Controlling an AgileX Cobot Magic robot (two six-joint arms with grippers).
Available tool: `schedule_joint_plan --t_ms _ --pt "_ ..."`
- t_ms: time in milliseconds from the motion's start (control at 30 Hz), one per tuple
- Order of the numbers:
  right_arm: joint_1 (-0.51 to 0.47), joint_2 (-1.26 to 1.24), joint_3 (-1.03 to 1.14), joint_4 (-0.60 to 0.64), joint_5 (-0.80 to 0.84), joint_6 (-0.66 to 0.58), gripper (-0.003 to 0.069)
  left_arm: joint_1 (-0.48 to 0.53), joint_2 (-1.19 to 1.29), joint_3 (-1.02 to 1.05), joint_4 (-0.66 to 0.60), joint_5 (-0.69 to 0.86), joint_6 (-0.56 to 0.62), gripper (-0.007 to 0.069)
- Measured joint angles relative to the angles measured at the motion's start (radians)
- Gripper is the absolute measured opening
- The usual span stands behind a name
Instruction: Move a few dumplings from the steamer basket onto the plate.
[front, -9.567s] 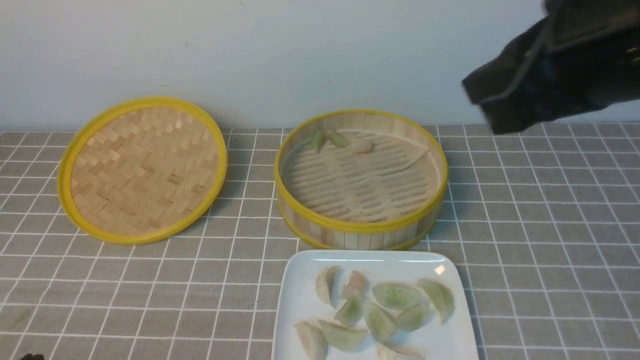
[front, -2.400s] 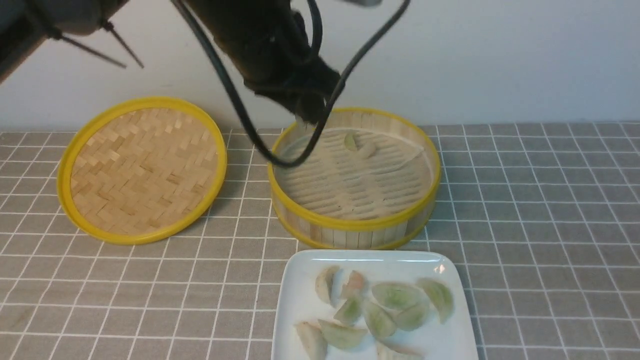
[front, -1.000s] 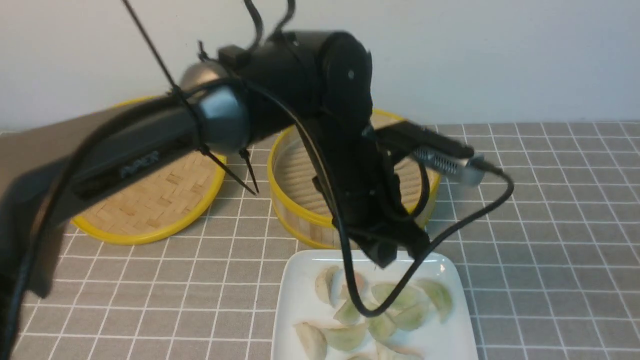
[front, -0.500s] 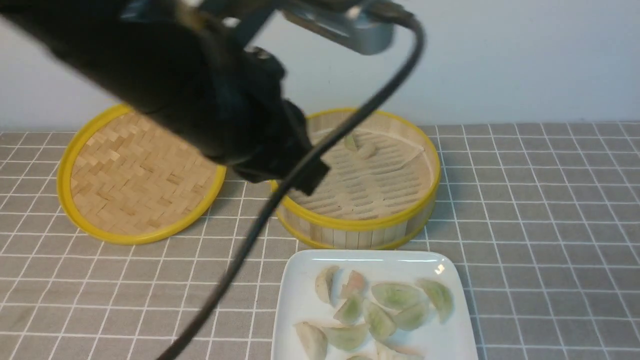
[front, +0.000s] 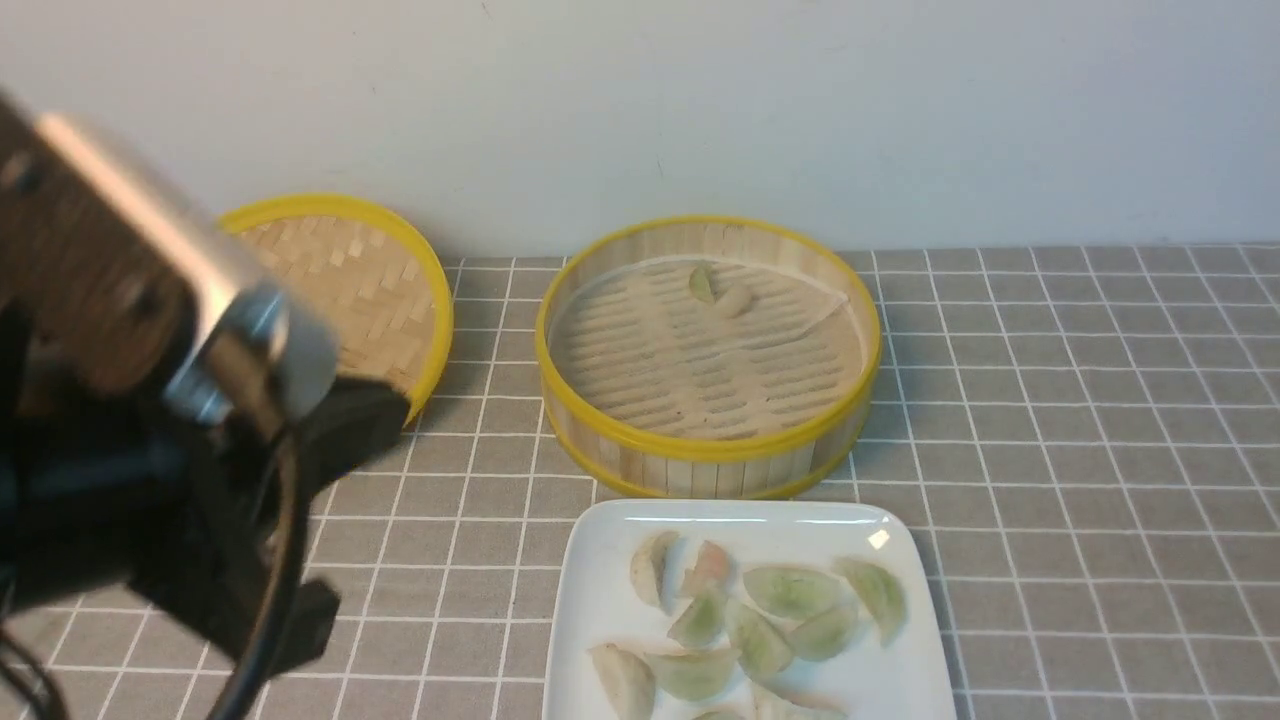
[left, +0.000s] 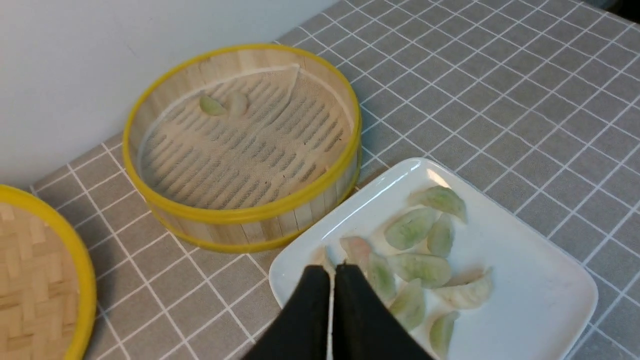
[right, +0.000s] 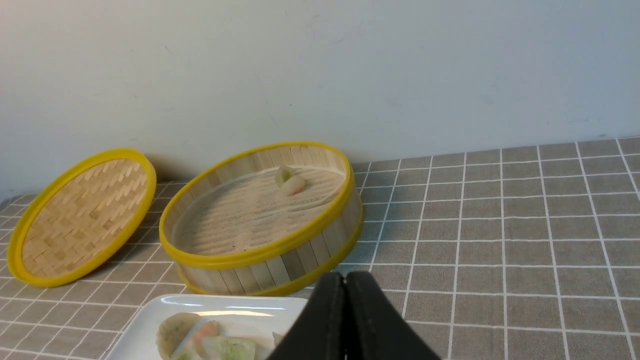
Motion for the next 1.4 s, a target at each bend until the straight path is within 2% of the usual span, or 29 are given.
schedule_joint_plan --t_ms 267,633,1400 --pt "0.0 0.0 0.0 -0.003 -0.003 0.0 -0.0015 0.0 -0.141 0.161 0.0 -0.066 0.0 -0.0005" --pt "0.0 0.0 0.0 -0.003 -0.006 0.0 -0.0015 0.0 -0.174 0.17 0.0 -0.145 -0.034 -0.0005" --pt "0.0 0.0 0.0 -0.004 -0.006 0.0 -0.0015 0.019 -0.205 0.181 0.013 -0.163 -0.048 -0.0005"
